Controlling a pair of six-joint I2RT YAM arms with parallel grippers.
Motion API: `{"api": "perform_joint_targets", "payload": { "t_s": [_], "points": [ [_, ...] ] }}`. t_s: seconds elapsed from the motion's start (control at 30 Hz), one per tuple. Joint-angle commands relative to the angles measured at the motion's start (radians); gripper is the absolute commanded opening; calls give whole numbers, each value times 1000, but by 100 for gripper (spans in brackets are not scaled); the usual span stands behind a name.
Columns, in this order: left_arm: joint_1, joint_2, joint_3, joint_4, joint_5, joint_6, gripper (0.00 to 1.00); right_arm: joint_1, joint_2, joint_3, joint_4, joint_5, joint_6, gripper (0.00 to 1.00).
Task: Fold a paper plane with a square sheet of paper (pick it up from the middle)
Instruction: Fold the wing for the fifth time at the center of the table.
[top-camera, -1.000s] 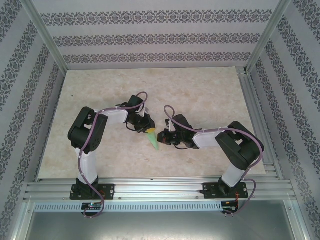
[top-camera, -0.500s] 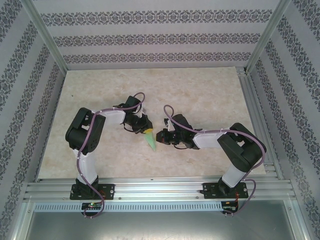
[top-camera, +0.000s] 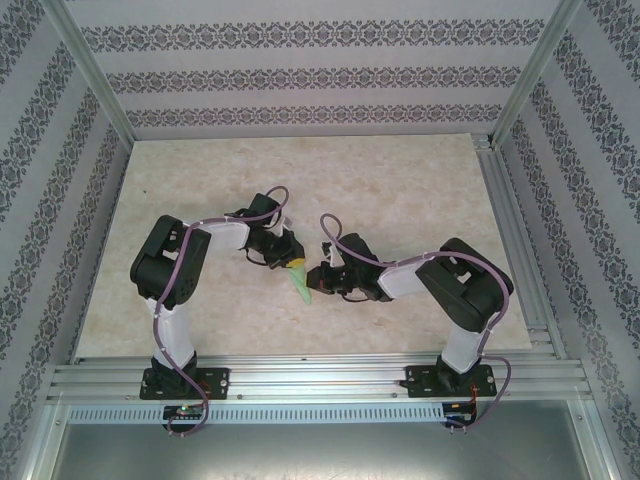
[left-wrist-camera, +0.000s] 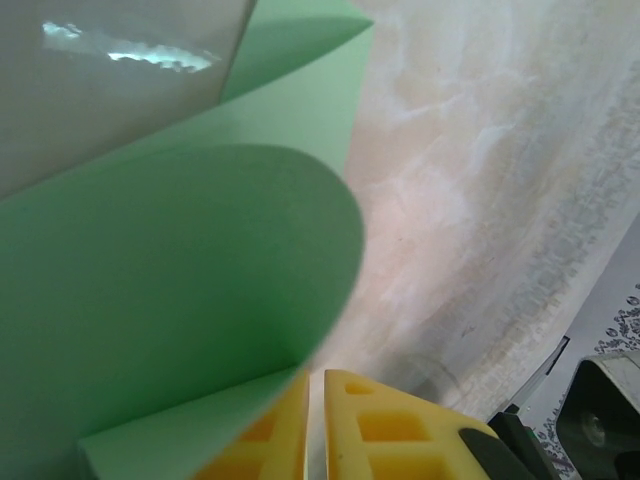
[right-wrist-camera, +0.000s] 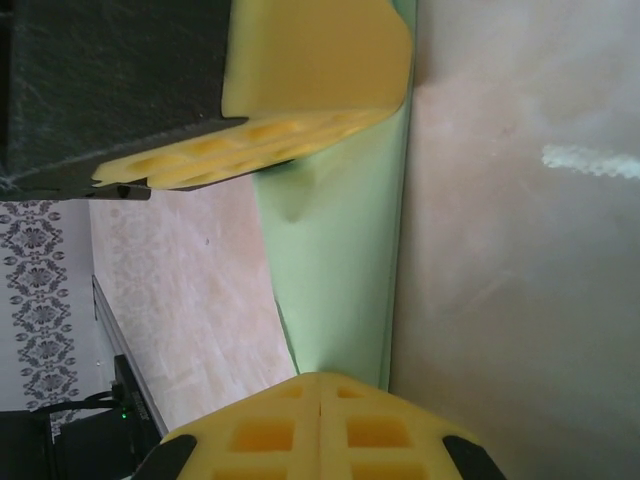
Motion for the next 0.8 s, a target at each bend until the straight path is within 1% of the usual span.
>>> {"api": "perform_joint_targets", "payload": {
  "t_s": [0.0,0.27,0.33,0.43,0.53,0.6,0.63,0.7,0.77],
  "points": [
    [20,-32,-18,14,8,13,15,17,18,23,56,-23,12,3],
    [31,-38,-29,16,9,22,16,37,57,43,34,6,17,4],
    [32,-42,-27,11,9,28,18,46,60,53,28,17,17,4],
    [36,-55,-14,-7,12,49,22,61,64,79,-41,58,-6,5],
    [37,-82,-5,-12,18,55,32,71,60,85,-68,92,-10,5],
    [37,-107,-4,-16,24,58,41,75,57,88,-91,119,-12,5],
    [37,-116,-1,-26,22,58,43,77,54,88,-95,130,-12,5],
    [37,-137,-4,-48,20,61,43,81,48,82,-80,147,-4,5],
    [38,-163,-27,-32,31,46,40,82,51,83,-77,154,0,5]
  ]
}}
